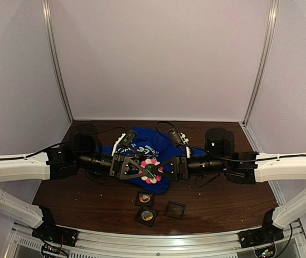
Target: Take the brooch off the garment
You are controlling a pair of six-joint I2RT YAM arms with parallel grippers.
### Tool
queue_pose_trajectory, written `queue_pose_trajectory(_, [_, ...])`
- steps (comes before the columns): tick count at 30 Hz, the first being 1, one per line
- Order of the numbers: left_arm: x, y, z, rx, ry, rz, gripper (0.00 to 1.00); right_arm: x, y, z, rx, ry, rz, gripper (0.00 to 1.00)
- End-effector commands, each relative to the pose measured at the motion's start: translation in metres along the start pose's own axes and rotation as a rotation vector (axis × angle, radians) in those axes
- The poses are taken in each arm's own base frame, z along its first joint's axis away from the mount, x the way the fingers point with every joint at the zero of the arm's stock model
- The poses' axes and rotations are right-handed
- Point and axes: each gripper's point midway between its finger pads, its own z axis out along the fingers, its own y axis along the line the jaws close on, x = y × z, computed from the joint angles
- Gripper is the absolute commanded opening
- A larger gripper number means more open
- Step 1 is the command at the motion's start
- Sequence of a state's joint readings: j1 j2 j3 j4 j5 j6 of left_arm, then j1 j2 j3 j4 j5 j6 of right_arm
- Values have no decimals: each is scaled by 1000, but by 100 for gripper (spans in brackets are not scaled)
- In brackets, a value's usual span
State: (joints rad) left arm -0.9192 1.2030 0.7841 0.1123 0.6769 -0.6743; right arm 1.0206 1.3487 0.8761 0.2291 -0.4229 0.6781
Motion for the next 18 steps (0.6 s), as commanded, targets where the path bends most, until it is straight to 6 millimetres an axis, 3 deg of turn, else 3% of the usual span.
queue_pose_trajectory(1, [-15, -21, -3, 53, -37, 68, 0, 2, 3, 2, -33, 9, -10, 46])
queue_pose_trajectory(6, [-15, -21, -3, 54, -36, 69, 0, 1, 5, 4, -52, 11, -7, 40])
queue_pose_trajectory(14, [-15, -20, -2, 52, -36, 68, 0, 3, 6, 6, -63, 22, -7, 38])
queue_pose_trajectory(18, [-15, -20, -2, 53, -34, 67, 0, 3, 7, 7, -65, 23, -6, 32])
